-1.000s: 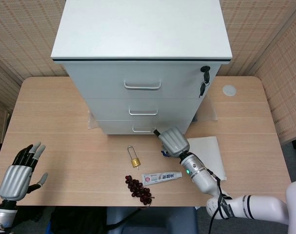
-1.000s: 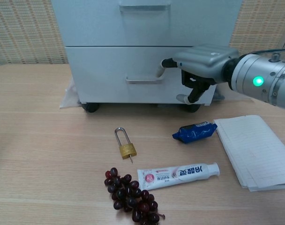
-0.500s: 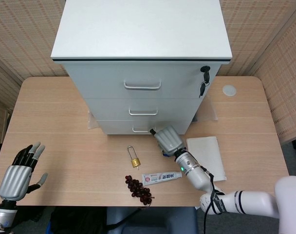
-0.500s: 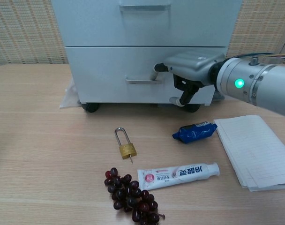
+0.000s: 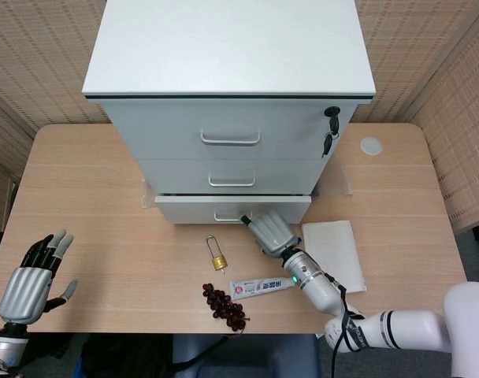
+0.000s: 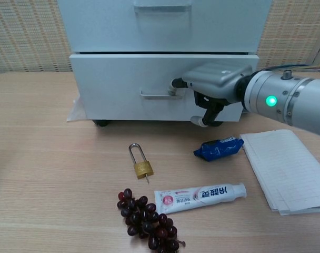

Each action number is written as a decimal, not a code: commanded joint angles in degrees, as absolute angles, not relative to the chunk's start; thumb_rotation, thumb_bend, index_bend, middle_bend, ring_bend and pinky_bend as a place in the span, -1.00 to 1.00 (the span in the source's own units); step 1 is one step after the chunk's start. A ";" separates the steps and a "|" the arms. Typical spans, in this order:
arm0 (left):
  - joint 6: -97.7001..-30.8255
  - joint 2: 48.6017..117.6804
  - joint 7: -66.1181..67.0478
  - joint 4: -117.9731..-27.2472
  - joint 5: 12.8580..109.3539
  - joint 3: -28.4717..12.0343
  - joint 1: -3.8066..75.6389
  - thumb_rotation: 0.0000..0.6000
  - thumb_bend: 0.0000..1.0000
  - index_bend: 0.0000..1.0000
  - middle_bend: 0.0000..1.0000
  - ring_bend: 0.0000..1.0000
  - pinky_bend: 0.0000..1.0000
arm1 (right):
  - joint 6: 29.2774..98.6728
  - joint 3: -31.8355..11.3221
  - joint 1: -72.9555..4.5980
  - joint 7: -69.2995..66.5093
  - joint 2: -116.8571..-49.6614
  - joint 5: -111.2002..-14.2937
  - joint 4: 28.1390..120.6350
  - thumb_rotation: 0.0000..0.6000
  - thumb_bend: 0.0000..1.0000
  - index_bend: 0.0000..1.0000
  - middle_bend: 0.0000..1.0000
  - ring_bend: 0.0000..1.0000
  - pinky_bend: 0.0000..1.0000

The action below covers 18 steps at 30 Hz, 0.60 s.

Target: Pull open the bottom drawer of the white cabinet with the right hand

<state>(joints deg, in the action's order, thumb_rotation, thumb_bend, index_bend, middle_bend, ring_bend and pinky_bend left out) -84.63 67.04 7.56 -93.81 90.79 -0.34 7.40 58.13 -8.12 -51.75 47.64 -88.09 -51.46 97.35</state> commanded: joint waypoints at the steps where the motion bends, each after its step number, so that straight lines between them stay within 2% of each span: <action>1: -84.67 67.08 7.54 -93.75 90.83 -0.31 7.38 1.00 -0.35 -0.95 -1.00 -1.00 -0.79 | 58.72 -7.27 -51.66 48.34 -87.51 -51.63 98.63 1.00 -0.33 -0.64 0.86 0.93 0.87; 18: -84.82 67.55 7.01 -92.95 91.00 -0.17 7.29 1.00 -0.35 -0.95 -1.00 -1.00 -0.79 | 62.07 -3.37 -50.99 51.70 -85.23 -53.64 106.68 1.00 -0.33 -0.64 0.86 0.93 0.87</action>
<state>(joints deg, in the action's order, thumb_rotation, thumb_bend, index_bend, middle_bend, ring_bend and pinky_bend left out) -84.83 67.55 7.01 -92.95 91.01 -0.17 7.29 61.91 -3.58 -51.04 51.49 -85.37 -53.58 106.41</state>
